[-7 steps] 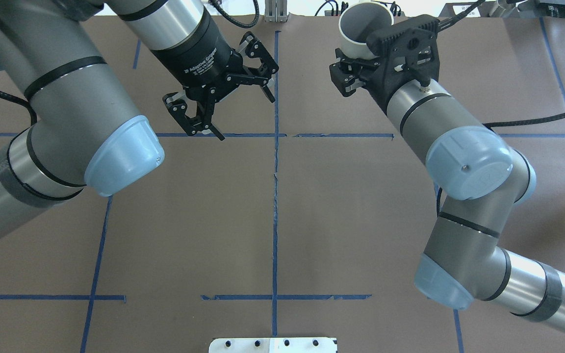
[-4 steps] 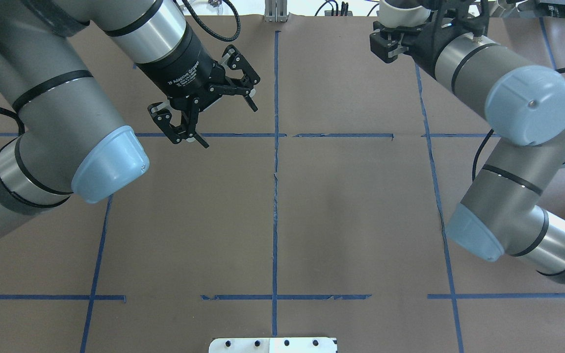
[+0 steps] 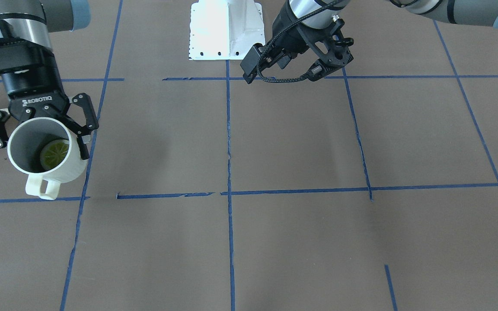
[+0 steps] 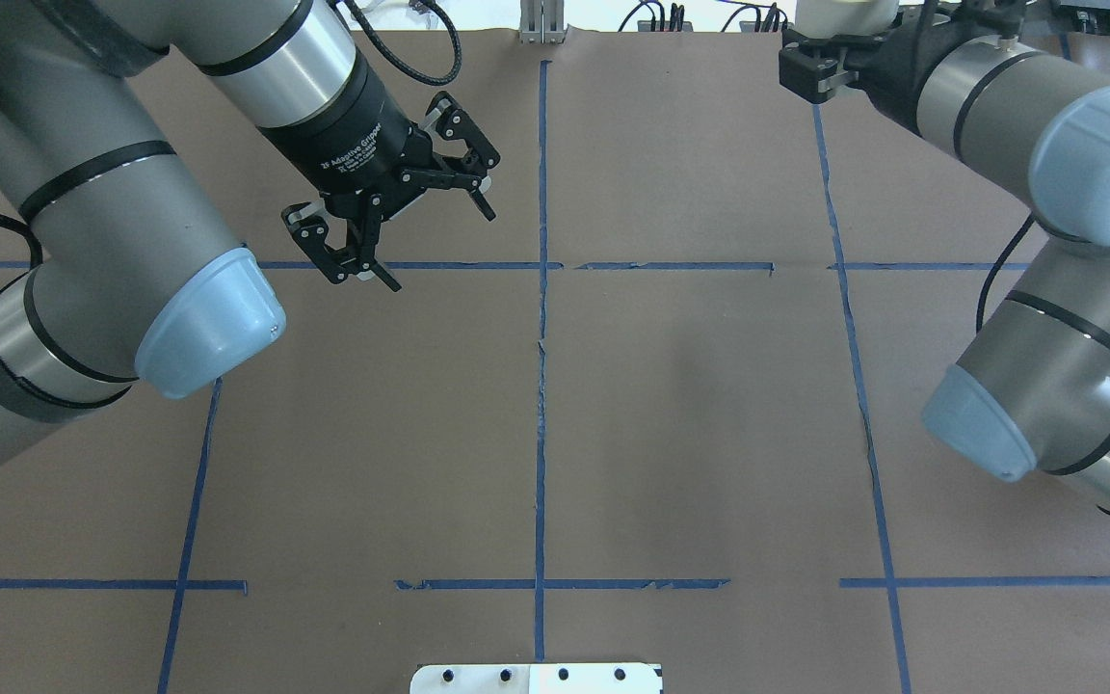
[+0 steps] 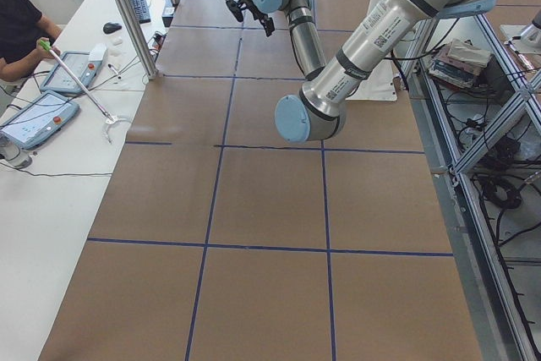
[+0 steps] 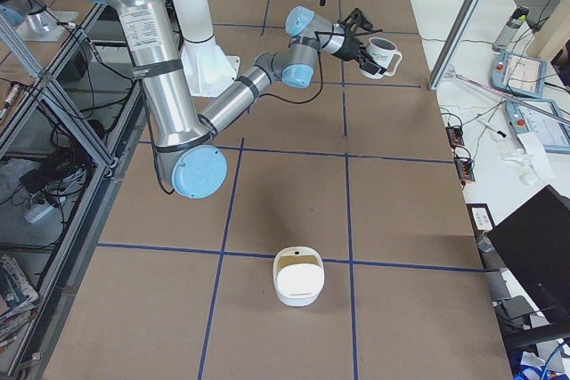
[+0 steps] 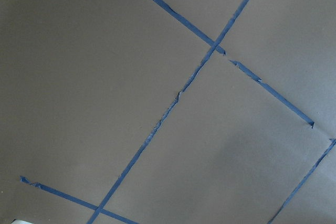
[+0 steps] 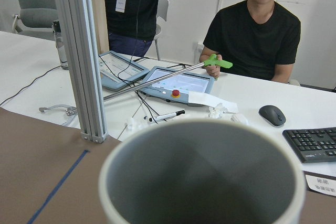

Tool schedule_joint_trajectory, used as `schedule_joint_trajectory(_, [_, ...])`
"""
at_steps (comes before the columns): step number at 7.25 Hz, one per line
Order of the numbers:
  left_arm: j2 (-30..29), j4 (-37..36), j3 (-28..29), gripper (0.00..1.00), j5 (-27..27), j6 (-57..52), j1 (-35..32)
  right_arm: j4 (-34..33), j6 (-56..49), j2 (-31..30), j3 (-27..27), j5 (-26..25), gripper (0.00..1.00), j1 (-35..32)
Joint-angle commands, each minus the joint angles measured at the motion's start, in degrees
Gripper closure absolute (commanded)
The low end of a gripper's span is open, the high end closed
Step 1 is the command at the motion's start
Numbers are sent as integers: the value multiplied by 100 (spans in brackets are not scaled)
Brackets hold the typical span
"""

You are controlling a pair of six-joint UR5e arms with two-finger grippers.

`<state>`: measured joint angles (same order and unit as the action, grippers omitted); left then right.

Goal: Left arm hands cup to right arm to dump lemon

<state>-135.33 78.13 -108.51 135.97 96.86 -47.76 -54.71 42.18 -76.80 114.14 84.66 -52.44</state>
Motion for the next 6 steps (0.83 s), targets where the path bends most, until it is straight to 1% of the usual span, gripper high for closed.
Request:
schedule_joint_trajectory(1, [7, 0, 14, 0, -62, -18, -6, 30, 985, -614, 257, 496, 77, -336])
schedule_joint_trajectory(2, [33, 0, 22, 0, -71, -27, -6, 152, 1133, -895, 310, 717, 77, -476])
schedule_joint_trajectory(3, [33, 0, 31, 0, -71, -27, -6, 476, 1134, -1402, 319, 1102, 77, -861])
schedule_joint_trajectory(4, [33, 0, 31, 0, -71, -27, -6, 514, 1134, -1547, 311, 1654, 78, -1221])
schedule_joint_trajectory(5, [33, 0, 31, 0, -71, -27, -6, 523, 1152, -1783, 354, 1912, 79, -1477])
schedule_joint_trajectory(6, [33, 0, 40, 0, -71, -27, -6, 532, 1161, -1925, 276, 2584, 80, -1958])
